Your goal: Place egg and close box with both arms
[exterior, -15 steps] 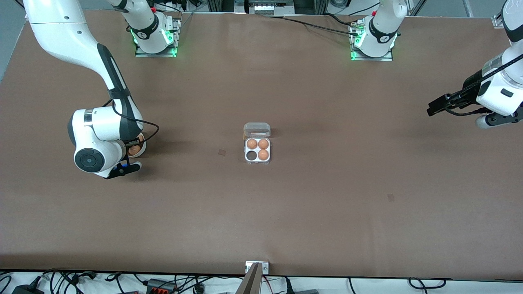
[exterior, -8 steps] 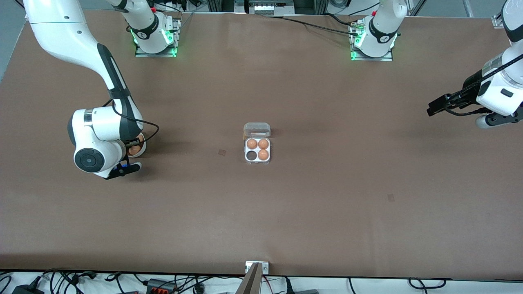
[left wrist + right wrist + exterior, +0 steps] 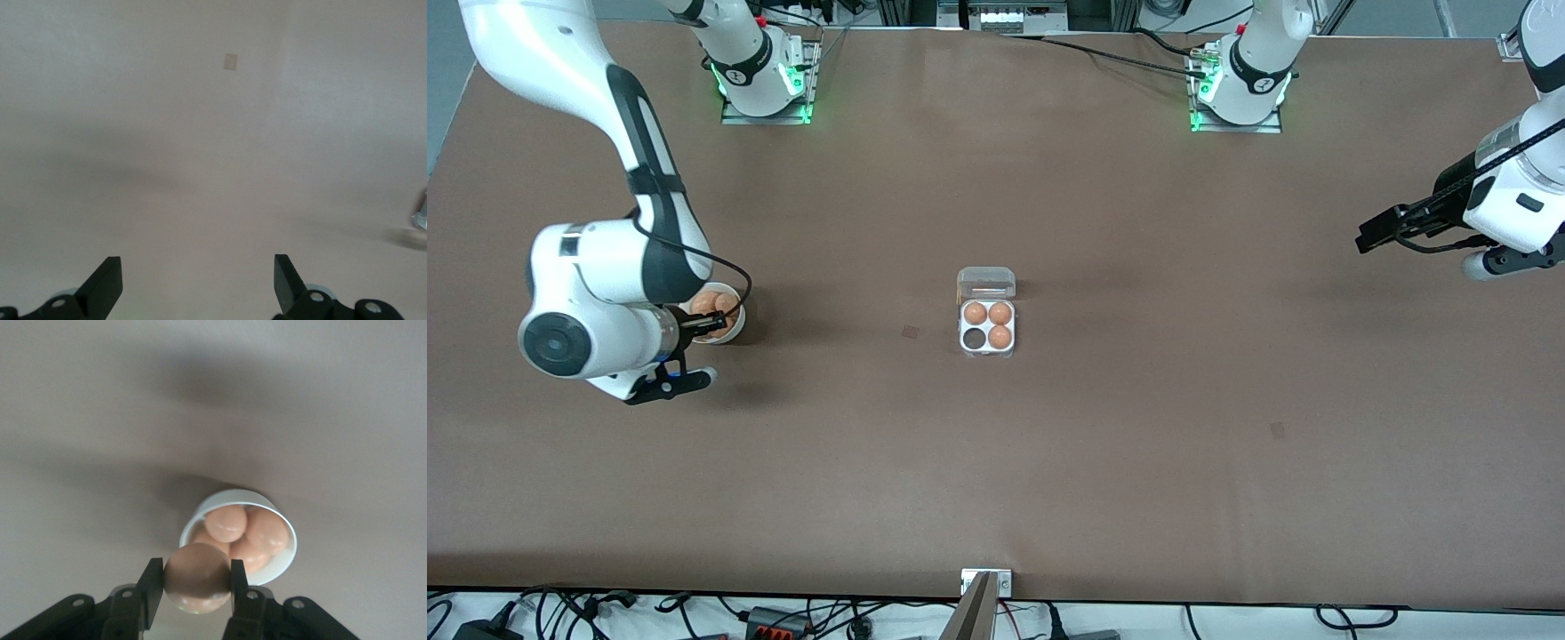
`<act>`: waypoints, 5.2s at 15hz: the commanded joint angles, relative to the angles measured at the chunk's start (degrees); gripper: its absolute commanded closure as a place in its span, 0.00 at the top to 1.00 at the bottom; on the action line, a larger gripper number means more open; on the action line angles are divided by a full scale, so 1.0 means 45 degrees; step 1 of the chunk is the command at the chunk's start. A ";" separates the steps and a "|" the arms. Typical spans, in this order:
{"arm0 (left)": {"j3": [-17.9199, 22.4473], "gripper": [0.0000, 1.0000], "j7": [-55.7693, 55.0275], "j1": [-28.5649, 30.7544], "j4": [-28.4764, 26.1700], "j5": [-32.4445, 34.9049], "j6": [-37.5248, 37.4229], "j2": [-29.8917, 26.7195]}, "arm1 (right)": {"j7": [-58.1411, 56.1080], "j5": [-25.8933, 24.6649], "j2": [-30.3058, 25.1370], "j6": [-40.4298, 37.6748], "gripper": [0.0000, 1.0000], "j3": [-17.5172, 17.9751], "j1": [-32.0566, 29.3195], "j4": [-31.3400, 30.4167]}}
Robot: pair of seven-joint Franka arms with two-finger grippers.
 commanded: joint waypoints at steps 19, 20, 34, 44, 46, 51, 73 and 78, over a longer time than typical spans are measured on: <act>-0.0263 0.68 0.0223 0.1135 0.0698 -0.1500 -0.0822 0.0314 | 0.7180 0.2314 0.1869 0.7286 0.00 -0.0003 0.6531 0.1607; -0.0321 0.64 0.0223 0.1077 0.0738 -0.1074 -0.1017 0.0275 | 0.7240 0.2294 0.2046 0.7386 0.00 -0.0003 0.6629 0.1549; -0.2040 0.06 0.0184 0.0959 0.1343 0.0688 -0.2034 0.0236 | 0.7260 0.2294 0.2849 0.7446 0.00 0.0016 0.7118 0.1002; -0.2177 0.01 0.0222 0.0939 0.1617 0.0688 -0.2053 0.0294 | 0.7299 0.2430 0.2829 0.7406 0.61 0.0016 0.7255 0.0982; -0.2177 0.01 0.0223 0.0939 0.1617 0.0688 -0.2054 0.0294 | 0.7803 0.2431 0.2713 0.7367 1.00 -0.0022 0.7177 0.1079; -0.2196 0.01 0.0203 0.0939 0.1617 0.0688 -0.2054 0.0294 | 0.7866 0.2314 0.1523 0.4913 1.00 -0.0819 0.6708 0.1663; -0.2157 0.07 0.0242 0.1076 0.1617 0.0630 -0.2034 0.0334 | 0.2539 0.0851 -0.3516 -0.1049 1.00 0.0212 -0.1787 0.2037; -0.2157 0.07 0.0242 0.1076 0.1617 0.0630 -0.2054 0.0334 | 0.1342 0.0009 -0.4570 -0.1989 1.00 0.0114 -0.1847 0.1318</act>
